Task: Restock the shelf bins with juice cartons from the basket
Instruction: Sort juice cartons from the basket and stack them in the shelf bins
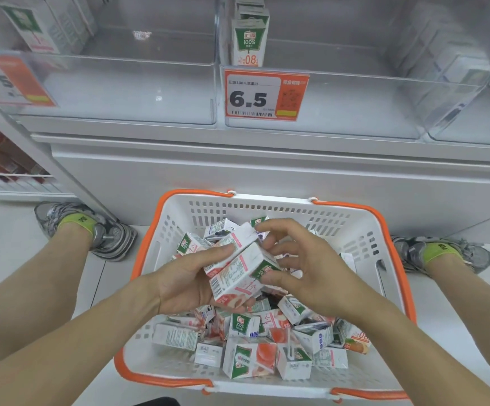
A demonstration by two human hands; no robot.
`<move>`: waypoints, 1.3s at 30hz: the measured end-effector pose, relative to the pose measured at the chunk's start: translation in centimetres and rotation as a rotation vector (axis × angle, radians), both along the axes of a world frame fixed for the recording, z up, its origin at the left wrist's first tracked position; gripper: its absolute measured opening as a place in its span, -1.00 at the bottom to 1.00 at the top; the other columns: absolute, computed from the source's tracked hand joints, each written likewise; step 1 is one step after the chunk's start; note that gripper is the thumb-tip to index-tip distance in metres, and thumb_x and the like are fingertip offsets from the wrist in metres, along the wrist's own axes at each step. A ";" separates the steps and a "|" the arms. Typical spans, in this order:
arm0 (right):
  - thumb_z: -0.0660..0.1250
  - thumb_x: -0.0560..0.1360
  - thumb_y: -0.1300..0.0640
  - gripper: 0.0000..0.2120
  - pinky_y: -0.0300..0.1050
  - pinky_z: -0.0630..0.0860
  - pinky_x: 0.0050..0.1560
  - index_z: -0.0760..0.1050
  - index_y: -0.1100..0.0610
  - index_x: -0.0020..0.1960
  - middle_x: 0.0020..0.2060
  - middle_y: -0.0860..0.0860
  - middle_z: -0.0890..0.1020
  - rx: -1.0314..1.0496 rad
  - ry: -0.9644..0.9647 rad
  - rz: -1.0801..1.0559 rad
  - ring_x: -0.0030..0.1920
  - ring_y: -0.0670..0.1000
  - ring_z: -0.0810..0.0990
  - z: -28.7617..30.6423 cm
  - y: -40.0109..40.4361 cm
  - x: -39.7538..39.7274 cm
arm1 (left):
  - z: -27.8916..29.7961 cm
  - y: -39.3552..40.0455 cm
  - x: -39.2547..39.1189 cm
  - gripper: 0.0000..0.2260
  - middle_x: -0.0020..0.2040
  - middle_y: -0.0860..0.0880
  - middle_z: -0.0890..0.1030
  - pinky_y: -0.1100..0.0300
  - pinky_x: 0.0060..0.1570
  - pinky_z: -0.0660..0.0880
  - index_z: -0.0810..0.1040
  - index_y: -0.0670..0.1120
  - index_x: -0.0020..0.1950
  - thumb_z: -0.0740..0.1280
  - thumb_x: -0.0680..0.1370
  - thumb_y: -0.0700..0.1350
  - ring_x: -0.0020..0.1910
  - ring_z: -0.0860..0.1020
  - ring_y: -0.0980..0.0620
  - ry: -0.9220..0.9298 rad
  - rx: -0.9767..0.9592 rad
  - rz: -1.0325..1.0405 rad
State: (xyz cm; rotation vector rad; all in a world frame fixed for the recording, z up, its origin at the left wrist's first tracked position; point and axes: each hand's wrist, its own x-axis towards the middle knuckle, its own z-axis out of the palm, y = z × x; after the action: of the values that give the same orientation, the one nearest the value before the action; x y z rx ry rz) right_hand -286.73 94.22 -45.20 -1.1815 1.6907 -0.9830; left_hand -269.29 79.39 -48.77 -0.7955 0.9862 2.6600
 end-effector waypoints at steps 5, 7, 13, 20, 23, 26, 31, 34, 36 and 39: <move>0.48 0.49 0.09 -0.59 -0.32 0.49 0.15 0.46 -0.16 0.27 0.18 -0.23 0.48 -0.113 0.289 -0.017 0.22 -0.18 0.50 0.3 -0.4 0.7 | 1.0 -0.3 0.0 -0.45 0.18 -0.27 0.62 -0.10 -0.14 0.62 0.67 -0.02 0.17 0.65 0.23 0.09 0.05 0.64 -0.31 0.020 -0.023 0.077; 0.49 0.48 0.02 -0.58 -0.38 0.44 0.12 0.42 -0.24 0.24 0.19 -0.27 0.41 -0.115 0.318 -0.033 0.20 -0.23 0.46 0.5 -0.5 0.8 | 1.2 -0.5 0.0 -0.42 0.19 -0.26 0.61 -0.06 -0.17 0.62 0.65 -0.04 0.21 0.66 0.23 0.07 0.04 0.64 -0.25 0.015 -0.024 0.089; 0.60 0.37 0.04 -0.23 0.00 0.62 -0.08 0.28 -0.30 0.42 0.28 -0.15 0.43 -0.045 0.014 0.044 0.09 0.00 0.56 1.5 -1.6 -0.1 | 2.0 -0.7 0.3 -0.44 0.16 -0.21 0.64 -0.09 -0.06 0.60 0.67 -0.03 0.18 0.66 0.23 0.07 0.03 0.64 -0.17 0.045 -0.031 0.037; 0.60 0.36 0.24 -0.36 0.35 0.57 0.01 0.48 -0.07 0.36 0.25 0.00 0.59 -0.018 -0.210 0.241 0.04 0.32 0.64 2.7 -2.9 -1.1 | 4.3 -1.7 0.5 -0.39 0.17 -0.21 0.64 -0.04 -0.16 0.63 0.64 -0.05 0.23 0.67 0.22 0.03 0.02 0.66 -0.14 0.088 -0.061 -0.039; 0.58 0.35 0.31 -0.38 0.40 0.57 0.03 0.49 0.01 0.34 0.21 0.07 0.62 -0.103 -0.272 0.159 0.08 0.35 0.62 2.9 -3.8 -1.0 | 5.7 -3.4 0.9 -0.40 0.17 -0.24 0.64 -0.02 -0.15 0.63 0.65 -0.07 0.22 0.65 0.23 0.08 -0.01 0.64 -0.19 0.110 -0.157 -0.016; 0.54 0.36 0.39 -0.40 0.36 0.62 -0.04 0.48 0.08 0.33 0.23 0.04 0.60 -0.200 -0.318 0.079 0.12 0.30 0.62 3.7 -5.3 -0.6 | 7.8 -4.7 1.1 -0.49 0.18 -0.29 0.63 0.04 -0.12 0.63 0.65 -0.07 0.23 0.56 0.35 0.11 0.00 0.61 -0.23 0.110 -0.352 0.066; 0.55 0.31 0.35 -0.38 0.07 0.65 -0.15 0.51 0.04 0.31 0.23 -0.04 0.59 -0.262 -0.371 0.054 0.05 0.22 0.67 7.1 -9.7 1.6 | 11.1 -7.1 1.9 -0.71 -0.10 -0.24 0.70 0.21 -0.48 0.52 0.74 -0.14 -0.04 0.40 0.43 0.04 -0.35 0.63 -0.06 0.084 -0.562 0.378; 0.55 0.30 0.33 -0.38 0.03 0.65 -0.14 0.52 0.04 0.31 0.22 -0.06 0.60 -0.350 -0.340 0.058 0.04 0.20 0.68 10.0 -13.3 3.1 | 13.7 -9.9 3.3 -0.60 -0.05 -0.25 0.70 0.18 -0.48 0.52 0.73 -0.10 0.01 0.30 0.47 0.18 -0.32 0.60 -0.08 0.150 -0.616 0.470; 0.56 0.32 0.33 -0.39 0.09 0.66 -0.12 0.51 0.03 0.32 0.24 -0.06 0.59 -0.436 -0.246 0.057 0.06 0.18 0.68 11.8 -16.1 4.1 | 15.0 -12.5 4.5 -0.51 0.00 -0.26 0.68 0.17 -0.43 0.53 0.68 -0.14 0.10 0.18 0.54 0.21 -0.28 0.62 -0.04 0.125 -0.696 0.598; 0.58 0.36 0.31 -0.39 0.19 0.65 -0.07 0.50 -0.01 0.32 0.29 -0.05 0.53 -0.580 -0.012 0.026 0.11 0.11 0.66 14.4 -20.8 4.9 | 14.9 -17.7 6.9 -0.75 -0.16 -0.09 0.64 0.27 -0.35 0.46 0.58 -0.06 0.14 0.31 0.60 0.07 -0.38 0.53 0.22 -0.235 -1.330 0.947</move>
State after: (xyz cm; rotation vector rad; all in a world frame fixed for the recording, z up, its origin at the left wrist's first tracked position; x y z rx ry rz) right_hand -281.85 73.42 -30.83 -1.5496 1.4116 -1.5211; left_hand -262.35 61.73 -33.86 -2.1356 2.8541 1.9143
